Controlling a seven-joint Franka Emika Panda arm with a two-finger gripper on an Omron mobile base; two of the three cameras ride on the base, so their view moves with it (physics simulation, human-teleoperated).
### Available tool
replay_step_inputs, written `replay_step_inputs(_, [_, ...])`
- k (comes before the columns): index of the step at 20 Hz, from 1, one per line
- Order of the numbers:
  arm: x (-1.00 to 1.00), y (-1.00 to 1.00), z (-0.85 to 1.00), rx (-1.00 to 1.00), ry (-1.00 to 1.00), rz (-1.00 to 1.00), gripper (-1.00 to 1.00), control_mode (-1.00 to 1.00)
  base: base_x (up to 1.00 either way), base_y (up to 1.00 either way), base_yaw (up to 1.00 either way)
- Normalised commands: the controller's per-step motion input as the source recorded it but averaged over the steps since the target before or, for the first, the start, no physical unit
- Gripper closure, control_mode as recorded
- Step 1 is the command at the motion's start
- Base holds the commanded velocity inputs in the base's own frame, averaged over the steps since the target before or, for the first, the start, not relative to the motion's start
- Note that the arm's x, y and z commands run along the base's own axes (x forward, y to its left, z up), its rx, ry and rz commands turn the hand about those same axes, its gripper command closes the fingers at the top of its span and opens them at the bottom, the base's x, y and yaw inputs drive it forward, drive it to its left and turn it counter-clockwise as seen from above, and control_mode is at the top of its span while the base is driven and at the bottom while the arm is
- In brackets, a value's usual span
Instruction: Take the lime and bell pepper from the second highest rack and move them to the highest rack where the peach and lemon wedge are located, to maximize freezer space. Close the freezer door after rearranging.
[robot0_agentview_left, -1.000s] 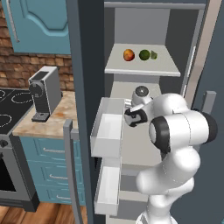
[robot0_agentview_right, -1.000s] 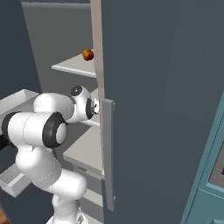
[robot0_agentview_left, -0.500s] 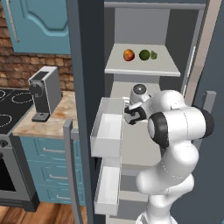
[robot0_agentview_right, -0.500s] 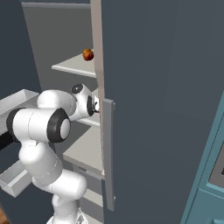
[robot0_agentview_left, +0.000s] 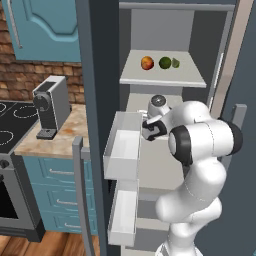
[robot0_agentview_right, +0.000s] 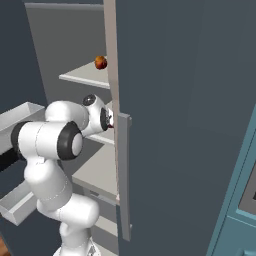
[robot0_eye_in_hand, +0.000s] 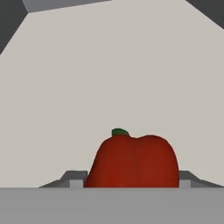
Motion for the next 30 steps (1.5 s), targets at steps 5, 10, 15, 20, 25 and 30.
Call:
replay_step_inputs(5, [-0.30, 0.00, -0.12, 0.01, -0.09, 0.00, 1.00, -1.00, 0.00, 0.00, 0.00])
replay_step_inputs(10, [-0.95, 0.01, 0.20, 0.01, -0.09, 0.00, 1.00, -1.00, 0.00, 0.00, 0.00])
replay_step_inputs(15, [-0.83, 0.03, 0.83, 0.01, 0.00, 0.00, 1.00, -1.00, 0.00, 0.00, 0.00])
replay_step_inputs(20, [-0.63, 0.06, 1.00, 0.00, 0.04, 0.00, 1.00, -1.00, 0.00, 0.00, 0.00])
replay_step_inputs(25, [-0.60, 0.05, 0.83, 0.00, 0.16, 0.00, 1.00, -1.00, 0.00, 0.00, 0.00])
replay_step_inputs(30, [-0.67, 0.00, 0.79, 0.00, 0.04, 0.00, 1.00, -1.00, 0.00, 0.00, 0.00])
